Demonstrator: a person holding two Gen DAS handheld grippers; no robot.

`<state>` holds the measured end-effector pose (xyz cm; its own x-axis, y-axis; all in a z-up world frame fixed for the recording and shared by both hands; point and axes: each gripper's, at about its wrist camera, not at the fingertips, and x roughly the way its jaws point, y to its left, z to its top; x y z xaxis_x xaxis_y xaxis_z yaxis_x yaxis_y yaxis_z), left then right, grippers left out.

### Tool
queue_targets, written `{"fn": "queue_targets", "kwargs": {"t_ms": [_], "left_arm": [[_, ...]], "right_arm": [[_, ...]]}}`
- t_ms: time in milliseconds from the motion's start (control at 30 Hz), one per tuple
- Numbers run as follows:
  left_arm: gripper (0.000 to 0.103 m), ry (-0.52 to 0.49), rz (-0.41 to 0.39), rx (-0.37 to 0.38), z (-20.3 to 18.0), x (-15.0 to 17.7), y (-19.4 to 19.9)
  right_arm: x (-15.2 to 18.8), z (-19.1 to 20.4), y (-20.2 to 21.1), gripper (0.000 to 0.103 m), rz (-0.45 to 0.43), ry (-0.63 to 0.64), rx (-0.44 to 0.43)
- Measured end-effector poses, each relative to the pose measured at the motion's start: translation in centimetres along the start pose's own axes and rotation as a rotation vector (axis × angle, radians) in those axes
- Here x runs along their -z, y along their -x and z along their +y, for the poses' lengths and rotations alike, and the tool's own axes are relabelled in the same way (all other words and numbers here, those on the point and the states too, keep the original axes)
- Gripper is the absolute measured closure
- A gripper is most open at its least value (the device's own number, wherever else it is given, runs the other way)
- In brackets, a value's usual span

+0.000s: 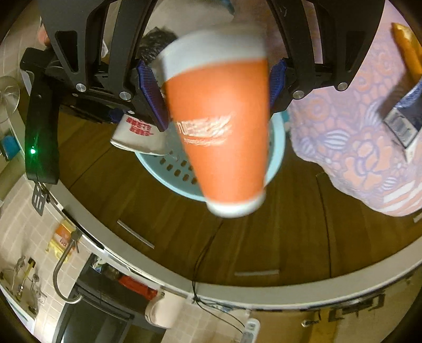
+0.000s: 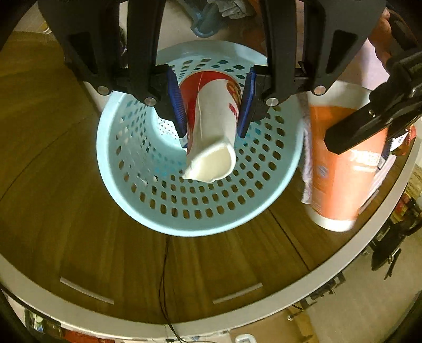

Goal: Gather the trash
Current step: 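Open both grippers to drop the cups into the wastebasket, then move both tools back over the table toward the snack wrappers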

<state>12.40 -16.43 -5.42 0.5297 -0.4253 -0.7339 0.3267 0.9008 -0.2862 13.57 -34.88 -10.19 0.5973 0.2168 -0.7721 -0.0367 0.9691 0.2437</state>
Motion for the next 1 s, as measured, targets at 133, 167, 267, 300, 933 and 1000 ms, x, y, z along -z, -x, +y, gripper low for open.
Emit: {"fn": "queue_targets", "kwargs": {"t_ms": [133, 167, 267, 300, 933, 1000], "left_arm": [[0.026, 0.015, 0.012, -0.003, 0.1, -0.1, -0.6], [0.026, 0.015, 0.014, -0.004, 0.1, -0.1, -0.6], [0.026, 0.019, 0.008, -0.006, 0.1, -0.3, -0.4], [0.026, 0.022, 0.005, -0.003, 0.2, -0.2, -0.2], [0.026, 0.107, -0.162, -0.029, 4.1, 2.3, 9.4], [0.026, 0.116, -0.184, -0.049, 4.9, 2.7, 10.7]], "right_arm": [[0.1, -0.4, -0.5, 0.05, 0.025, -0.021, -0.004], [0.2, -0.6, -0.5, 0.05, 0.023, -0.018, 0.006], [0.1, -0.9, -0.4, 0.05, 0.016, -0.022, 0.013], [0.1, -1.0, -0.3, 0.05, 0.014, -0.025, 0.012], [0.2, 7.6, 3.5, 0.05, -0.067, 0.144, -0.042], [0.5, 9.4, 4.1, 0.05, -0.082, 0.179, -0.068]]}}
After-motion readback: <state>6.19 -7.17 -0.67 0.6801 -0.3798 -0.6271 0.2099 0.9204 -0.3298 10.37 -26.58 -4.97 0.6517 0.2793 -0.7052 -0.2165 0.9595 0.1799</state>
